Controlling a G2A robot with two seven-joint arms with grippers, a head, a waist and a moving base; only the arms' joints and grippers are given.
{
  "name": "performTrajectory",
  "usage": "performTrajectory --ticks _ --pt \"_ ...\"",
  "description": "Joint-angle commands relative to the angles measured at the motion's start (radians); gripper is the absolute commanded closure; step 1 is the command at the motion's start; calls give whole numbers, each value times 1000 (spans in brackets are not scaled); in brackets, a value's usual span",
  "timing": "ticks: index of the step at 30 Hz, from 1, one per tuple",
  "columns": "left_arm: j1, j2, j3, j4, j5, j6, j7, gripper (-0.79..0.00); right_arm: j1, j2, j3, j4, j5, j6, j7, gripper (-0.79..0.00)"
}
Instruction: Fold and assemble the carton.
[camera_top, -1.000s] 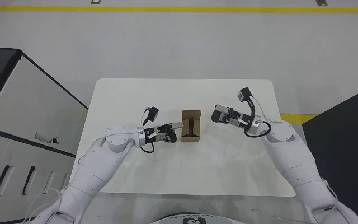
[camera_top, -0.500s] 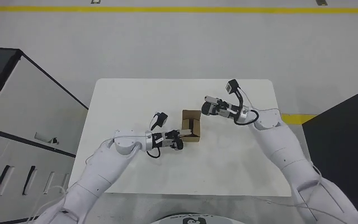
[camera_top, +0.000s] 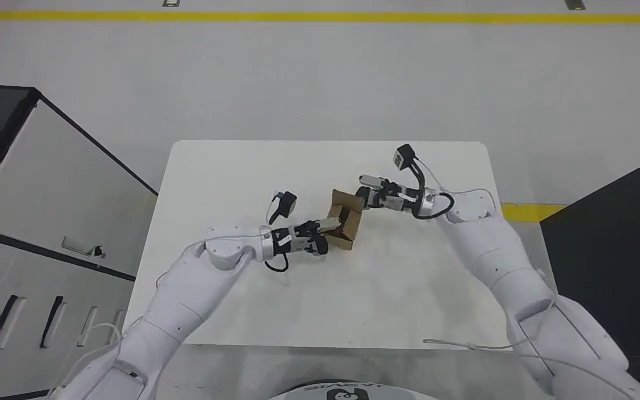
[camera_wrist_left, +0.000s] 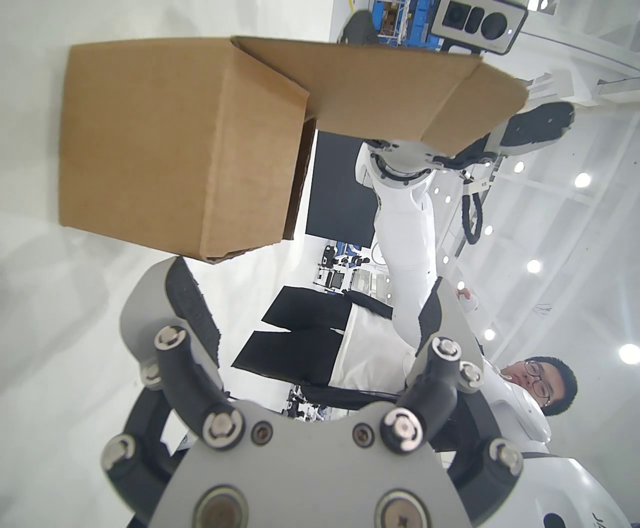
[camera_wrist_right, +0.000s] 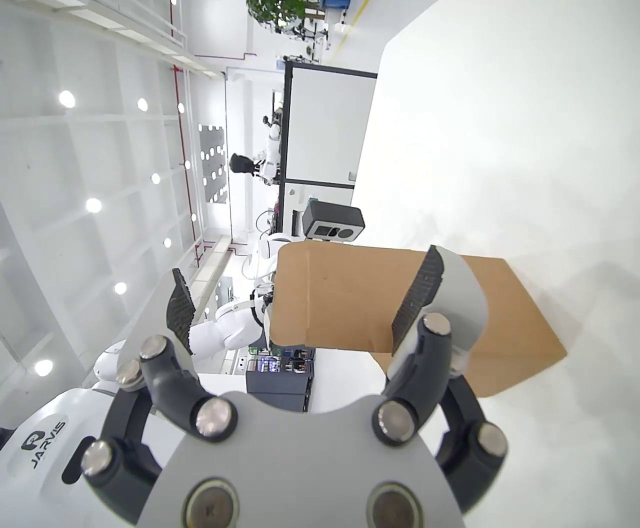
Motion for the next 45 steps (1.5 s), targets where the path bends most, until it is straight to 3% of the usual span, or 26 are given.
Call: performTrajectory --ticks 1,24,30,31,32,33,34,41,45 --pt "-5 -1 -5 11 -2 -6 7 -785 -3 -1 2 10 3 5 11 -785" --pt "-24 -15 -42 86 -74 -117 30 -785 -103 16 49 -79 8 66 56 -785" --pt "-6 0 -84 89 -43 -78 27 -785 -131 31 91 -114 5 59 40 -785" --pt "0 4 -95 86 -40 -65 23 -751 -135 35 100 -124 2 59 39 -785" --pt "5 8 -105 81 -33 -52 18 -413 -139 40 110 -135 -2 59 38 -785" --pt "10 12 -117 75 -27 -44 17 -166 -145 44 121 -147 -5 61 37 -785" --pt "13 17 -127 67 -10 -40 16 0 -150 48 131 -160 -6 63 38 -785" --pt "13 17 -127 67 -10 -40 16 0 -158 54 146 -180 -4 67 46 -785" --pt "19 12 -126 103 -54 3 30 0 -158 54 146 -180 -4 67 46 -785"
